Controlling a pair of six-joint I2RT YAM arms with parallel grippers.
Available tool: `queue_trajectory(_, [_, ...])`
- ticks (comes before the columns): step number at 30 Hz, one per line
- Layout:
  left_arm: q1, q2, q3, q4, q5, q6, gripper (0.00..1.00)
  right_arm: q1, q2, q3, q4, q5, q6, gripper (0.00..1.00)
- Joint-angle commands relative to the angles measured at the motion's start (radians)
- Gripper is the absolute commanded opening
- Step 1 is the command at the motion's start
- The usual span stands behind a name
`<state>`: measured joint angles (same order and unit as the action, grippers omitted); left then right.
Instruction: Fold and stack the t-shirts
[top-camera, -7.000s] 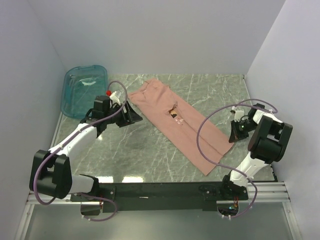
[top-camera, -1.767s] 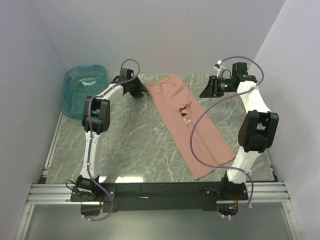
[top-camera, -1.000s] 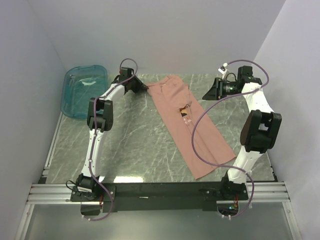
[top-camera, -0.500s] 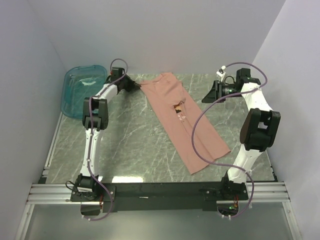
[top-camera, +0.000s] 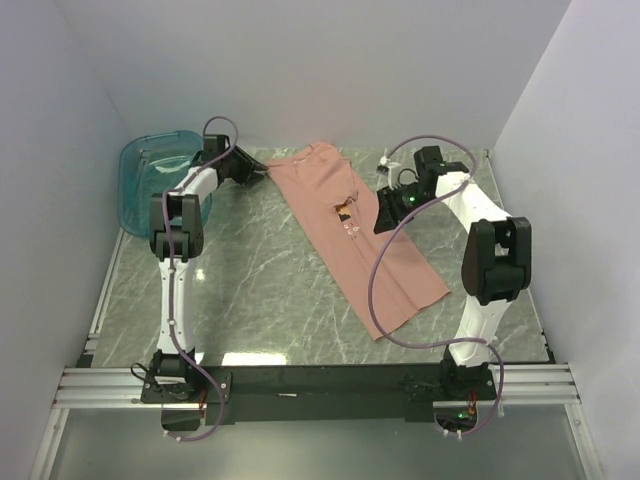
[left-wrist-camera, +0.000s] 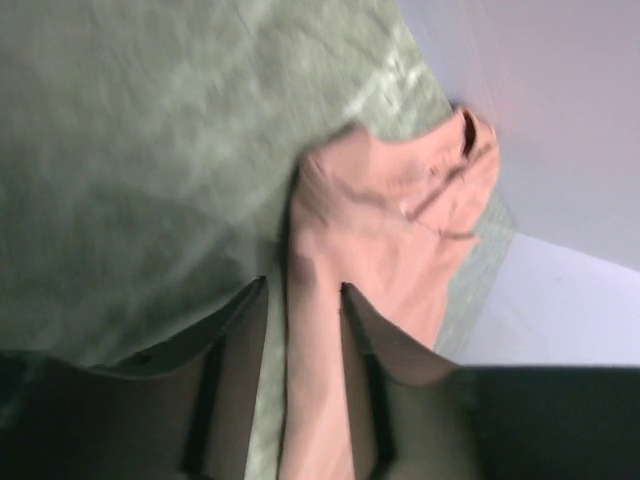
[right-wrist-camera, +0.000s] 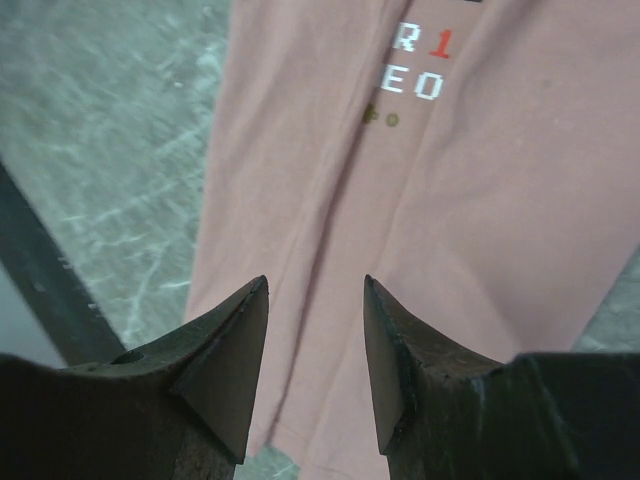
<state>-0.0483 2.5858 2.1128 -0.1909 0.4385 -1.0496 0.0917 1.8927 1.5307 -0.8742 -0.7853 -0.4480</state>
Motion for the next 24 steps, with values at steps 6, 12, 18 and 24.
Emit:
queue_trajectory(6, [0.001, -0.299, -0.171, 0.11, 0.095, 0.091, 0.54, 0.071, -0.006, -0.035, 0.118, 0.293, -0.003, 0.5])
queue_trajectory(12, [-0.007, -0.409, -0.249, 0.099, 0.155, 0.151, 0.54, 0.108, 0.022, -0.043, 0.129, 0.354, -0.004, 0.49])
queue_trajectory(18, [-0.028, -0.645, -0.442, 0.045, 0.056, 0.344, 0.55, 0.082, -0.038, -0.056, 0.104, 0.331, -0.058, 0.48])
queue_trajectory(24, [-0.156, -1.01, -0.781, 0.082, -0.259, 0.577, 0.67, -0.087, -0.147, -0.05, -0.08, -0.007, -0.314, 0.48])
